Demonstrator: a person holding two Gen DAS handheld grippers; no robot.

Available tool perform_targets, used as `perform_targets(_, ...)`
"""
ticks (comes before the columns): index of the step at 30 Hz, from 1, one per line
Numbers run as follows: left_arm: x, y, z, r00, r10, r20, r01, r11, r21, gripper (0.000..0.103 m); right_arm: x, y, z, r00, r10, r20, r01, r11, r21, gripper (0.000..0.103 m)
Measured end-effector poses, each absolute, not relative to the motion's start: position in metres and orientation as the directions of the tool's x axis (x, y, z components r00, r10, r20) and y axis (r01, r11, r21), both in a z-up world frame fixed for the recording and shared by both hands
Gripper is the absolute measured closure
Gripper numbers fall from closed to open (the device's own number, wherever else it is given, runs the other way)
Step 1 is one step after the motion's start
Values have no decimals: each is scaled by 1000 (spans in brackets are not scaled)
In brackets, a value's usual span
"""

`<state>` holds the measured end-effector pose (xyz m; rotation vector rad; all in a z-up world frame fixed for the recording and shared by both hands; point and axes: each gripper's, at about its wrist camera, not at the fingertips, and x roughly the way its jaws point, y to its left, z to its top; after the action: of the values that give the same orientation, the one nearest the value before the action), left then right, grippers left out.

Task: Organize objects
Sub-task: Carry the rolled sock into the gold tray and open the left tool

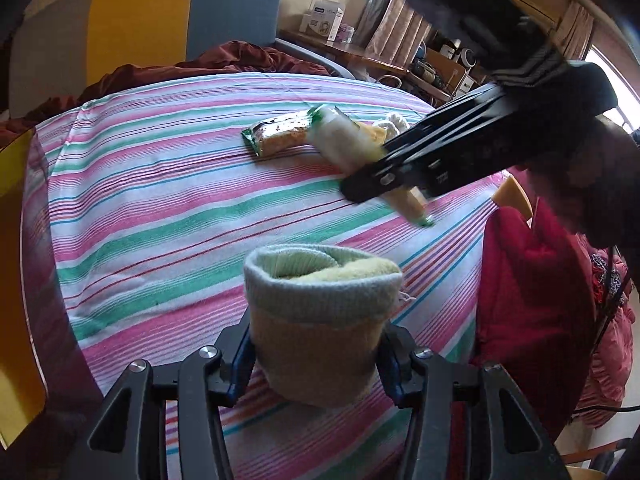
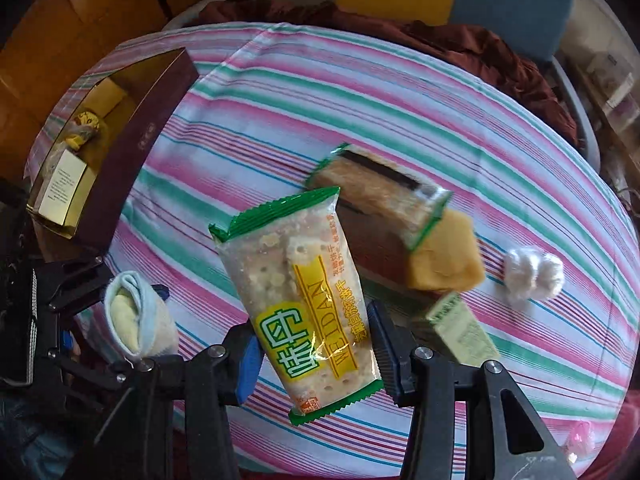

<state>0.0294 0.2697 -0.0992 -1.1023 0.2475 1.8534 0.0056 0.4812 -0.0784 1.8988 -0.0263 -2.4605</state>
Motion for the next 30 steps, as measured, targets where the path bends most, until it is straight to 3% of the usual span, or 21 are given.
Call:
perform_targets(6, 33, 257, -99, -168, 614, -771, -794, -548, -263, 52, -10, 457, -115, -192, -3, -981, -42, -999, 11, 53)
perform_targets(11, 34, 257, -99, -174, 615, -769, -798, -546, -257, 51, -3, 464, -113, -278, -21, -960, -124, -991, 57, 52)
perform_targets(30, 39, 255, -93, -201, 620, -758, -803, -548, -235, 52, 6, 469, -106, -307, -24, -951, -128, -990, 66, 46)
